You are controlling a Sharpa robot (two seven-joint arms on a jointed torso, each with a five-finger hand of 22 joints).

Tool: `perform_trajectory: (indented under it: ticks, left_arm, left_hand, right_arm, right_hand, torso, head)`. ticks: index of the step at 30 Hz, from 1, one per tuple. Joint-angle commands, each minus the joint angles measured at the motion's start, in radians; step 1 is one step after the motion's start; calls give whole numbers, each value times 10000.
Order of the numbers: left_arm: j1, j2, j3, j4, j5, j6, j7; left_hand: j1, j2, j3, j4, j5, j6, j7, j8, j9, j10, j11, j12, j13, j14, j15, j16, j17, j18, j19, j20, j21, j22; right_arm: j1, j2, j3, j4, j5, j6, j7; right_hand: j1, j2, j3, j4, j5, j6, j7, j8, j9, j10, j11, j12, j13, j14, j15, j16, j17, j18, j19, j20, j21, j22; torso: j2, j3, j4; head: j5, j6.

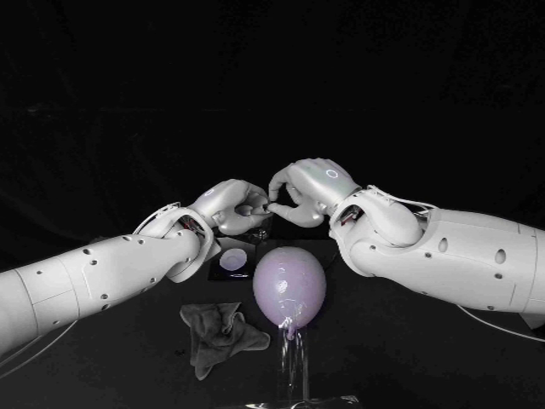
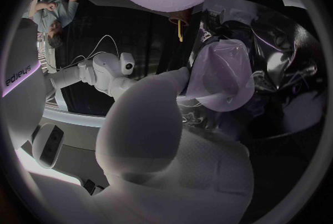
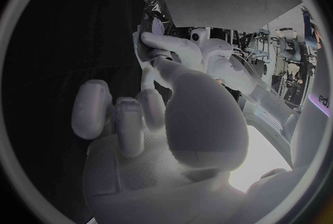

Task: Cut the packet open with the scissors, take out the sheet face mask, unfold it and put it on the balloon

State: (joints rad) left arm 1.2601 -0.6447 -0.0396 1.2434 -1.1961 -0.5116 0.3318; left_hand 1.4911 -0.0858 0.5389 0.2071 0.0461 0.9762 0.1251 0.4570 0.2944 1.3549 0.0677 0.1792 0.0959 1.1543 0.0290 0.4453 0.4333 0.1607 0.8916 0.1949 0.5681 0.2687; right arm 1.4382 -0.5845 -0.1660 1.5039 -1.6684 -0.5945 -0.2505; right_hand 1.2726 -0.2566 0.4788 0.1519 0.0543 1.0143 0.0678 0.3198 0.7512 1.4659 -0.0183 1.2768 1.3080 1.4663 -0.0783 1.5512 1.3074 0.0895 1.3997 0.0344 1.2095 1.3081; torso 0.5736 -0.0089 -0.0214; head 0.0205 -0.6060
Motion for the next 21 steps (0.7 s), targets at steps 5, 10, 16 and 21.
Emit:
perform_trajectory:
  ticks: [5,10,16,21]
  left_arm:
    - [36,27,29,19,96,-31,132]
    - [36,26,29,18,97,-30,133]
    - [36,26,29,20,98,-31,137]
    - [36,25,29,20,98,-35,138]
  left_hand:
    - [71,12,21,-47,35,46,7,70,995,81,-67,28,8,-36,-13,34,9,173,-67,-20,45,8]
    - [71,12,21,-47,35,46,7,70,995,81,-67,28,8,-36,-13,34,9,173,-67,-20,45,8]
    - [71,12,21,-47,35,46,7,70,995,81,-67,28,8,-36,-13,34,9,173,-67,-20,45,8]
    - [71,12,21,-47,35,46,7,70,995,81,-67,28,8,-36,-13,34,9,173,-67,-20,45,8]
  right_arm:
    - [-18,-79,-8,113,-30,145,335]
    - [-18,-107,-8,135,-30,173,364]
    - [-18,-122,-8,134,-31,214,398]
    - [-18,-126,-8,130,-30,217,413]
  right_hand:
    - [33,68,-42,6,-52,-70,12,-74,-9,244,86,-33,975,984,76,69,2363,-136,-35,17,-16,644]
    - [34,69,-42,6,-52,-70,13,-78,-11,242,87,-38,972,984,77,69,2363,-136,-36,18,-19,643]
    - [42,74,-42,4,-51,-68,15,-89,-17,242,90,-36,974,985,81,72,2369,-135,-38,23,-23,642]
    - [46,77,-42,3,-50,-68,17,-98,-22,238,92,-50,967,983,84,67,2359,-132,-43,26,-36,636]
  torso:
    - [-4,3,-2]
    - [-4,0,-4]
    - [-3,-3,2]
    - [-4,-3,1]
  head:
    - [1,11]
    - [-5,-1]
    - [-3,1]
    - [-4,6]
